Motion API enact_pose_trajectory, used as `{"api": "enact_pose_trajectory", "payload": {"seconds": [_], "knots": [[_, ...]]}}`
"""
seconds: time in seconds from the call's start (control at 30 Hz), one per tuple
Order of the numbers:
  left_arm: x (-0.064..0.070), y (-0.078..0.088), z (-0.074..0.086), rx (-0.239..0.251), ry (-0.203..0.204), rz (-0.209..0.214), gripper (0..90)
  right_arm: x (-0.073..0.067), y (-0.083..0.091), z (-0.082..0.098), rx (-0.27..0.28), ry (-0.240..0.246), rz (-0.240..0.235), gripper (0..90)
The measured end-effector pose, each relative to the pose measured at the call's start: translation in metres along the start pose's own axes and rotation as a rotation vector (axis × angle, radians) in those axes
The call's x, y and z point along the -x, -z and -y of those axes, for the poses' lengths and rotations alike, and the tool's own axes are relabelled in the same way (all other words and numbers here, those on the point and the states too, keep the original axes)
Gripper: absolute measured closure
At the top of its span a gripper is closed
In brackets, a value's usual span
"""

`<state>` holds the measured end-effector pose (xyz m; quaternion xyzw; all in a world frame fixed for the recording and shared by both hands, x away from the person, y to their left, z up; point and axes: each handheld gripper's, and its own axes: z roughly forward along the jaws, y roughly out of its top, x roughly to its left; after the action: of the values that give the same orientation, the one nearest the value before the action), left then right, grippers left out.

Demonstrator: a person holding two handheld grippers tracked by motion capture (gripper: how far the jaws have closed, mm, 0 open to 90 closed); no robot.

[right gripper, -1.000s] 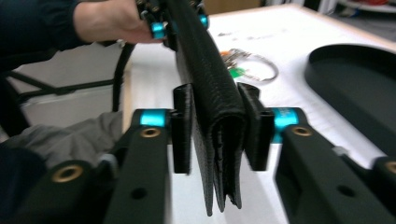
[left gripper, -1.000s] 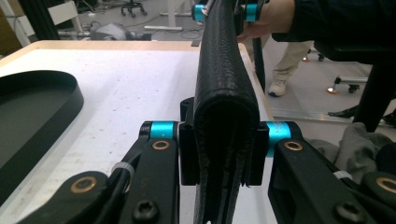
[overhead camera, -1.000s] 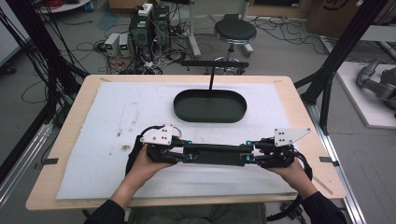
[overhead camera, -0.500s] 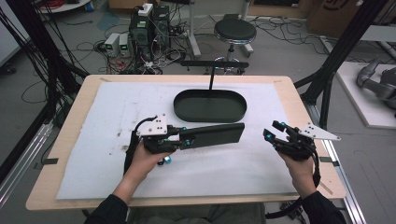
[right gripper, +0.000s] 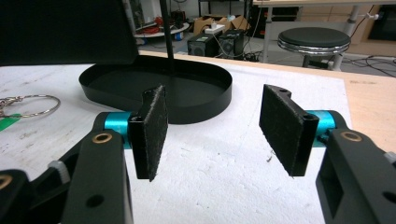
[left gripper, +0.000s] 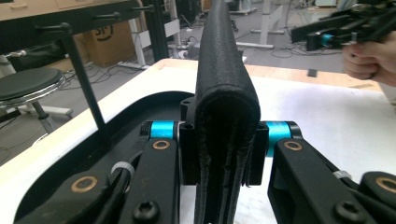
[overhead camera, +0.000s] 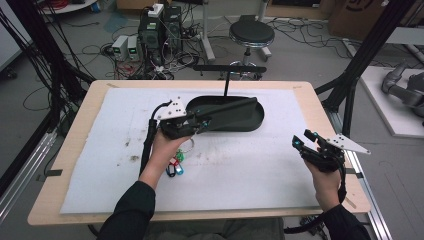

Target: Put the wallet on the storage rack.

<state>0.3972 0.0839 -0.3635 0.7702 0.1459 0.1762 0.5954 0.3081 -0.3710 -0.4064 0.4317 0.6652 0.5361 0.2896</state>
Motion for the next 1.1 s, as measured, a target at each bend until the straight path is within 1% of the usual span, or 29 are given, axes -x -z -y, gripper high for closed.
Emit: {"api": "enact_pose_trajectory", "payload": {"seconds": [0.03, 0.07, 0.13, 0.17, 0.2, 0.23, 0.33, 0.37, 0.4, 0.43, 0.47, 0.5, 0.53, 0.57, 0.67, 0.73, 0.77, 0.83, 0.93, 1.03, 1.1], "knots": [[0.0, 0.0, 0.0, 0.0, 0.0, 0.0, 73.5, 0.0, 0.0, 0.0, 0.0, 0.0, 0.0, 42.4], [-0.002, -0.003, 0.0, -0.002, -0.007, -0.003, 73.5, 0.0, 0.0, 0.001, -0.001, 0.001, 0.004, 42.5], [-0.007, -0.008, -0.001, -0.011, -0.004, 0.0, 73.5, 0.0, 0.0, 0.001, -0.001, 0.001, 0.005, 42.5], [-0.011, -0.014, -0.002, -0.021, -0.004, -0.002, 73.4, 0.001, 0.0, 0.001, 0.0, 0.002, 0.007, 42.5], [-0.011, -0.014, -0.002, -0.021, -0.004, -0.002, 73.4, 0.001, 0.0, 0.001, 0.0, 0.002, 0.007, 42.5], [-0.014, -0.017, -0.002, -0.027, -0.009, -0.008, 73.4, 0.002, 0.0, 0.001, 0.002, 0.003, 0.007, 42.6], [-0.02, -0.024, -0.001, -0.01, -0.014, -0.022, 73.4, 0.003, 0.0, 0.002, -0.002, -0.003, 0.004, 42.5], [-0.022, -0.027, 0.0, -0.003, -0.005, -0.027, 73.4, 0.003, -0.001, 0.002, -0.002, -0.002, 0.007, 42.5], [-0.027, -0.032, 0.003, 0.014, 0.014, -0.032, 73.4, 0.003, -0.001, 0.003, -0.003, -0.006, 0.007, 42.5], [-0.029, -0.035, 0.004, 0.019, 0.023, -0.036, 73.4, 0.004, -0.001, 0.002, -0.002, -0.006, 0.003, 42.5], [-0.029, -0.035, 0.004, 0.019, 0.023, -0.036, 73.4, 0.004, -0.001, 0.002, -0.002, -0.006, 0.003, 42.5], [-0.033, -0.041, 0.007, 0.01, 0.025, -0.045, 73.4, 0.004, -0.001, 0.003, 0.0, -0.005, -0.001, 42.5], [-0.033, -0.041, 0.007, 0.01, 0.025, -0.045, 73.4, 0.004, -0.001, 0.003, 0.0, -0.005, -0.001, 42.5], [-0.035, -0.044, 0.009, -0.001, 0.026, -0.048, 73.4, 0.003, -0.001, 0.003, -0.003, -0.01, -0.003, 42.5], [-0.041, -0.054, 0.014, -0.021, 0.029, -0.065, 73.4, 0.003, -0.001, 0.003, 0.001, 0.0, -0.012, 42.7], [-0.045, -0.058, 0.016, -0.027, 0.036, -0.063, 73.4, 0.003, -0.001, 0.003, 0.008, -0.001, -0.007, 43.0], [-0.046, -0.06, 0.018, -0.025, 0.044, -0.067, 73.4, 0.003, 0.0, 0.003, 0.012, 0.003, -0.005, 43.0], [-0.049, -0.064, 0.021, -0.027, 0.045, -0.074, 73.4, 0.003, 0.0, 0.003, 0.011, 0.001, -0.006, 43.1], [-0.052, -0.068, 0.026, -0.032, 0.05, -0.085, 73.4, 0.004, 0.0, 0.003, 0.011, -0.001, -0.005, 43.2], [-0.057, -0.071, 0.033, -0.057, 0.048, -0.101, 73.4, 0.004, 0.0, 0.003, 0.016, -0.005, -0.004, 43.6], [-0.058, -0.072, 0.035, -0.06, 0.051, -0.103, 73.4, 0.003, 0.0, 0.003, 0.017, 0.0, -0.005, 43.7]]}}
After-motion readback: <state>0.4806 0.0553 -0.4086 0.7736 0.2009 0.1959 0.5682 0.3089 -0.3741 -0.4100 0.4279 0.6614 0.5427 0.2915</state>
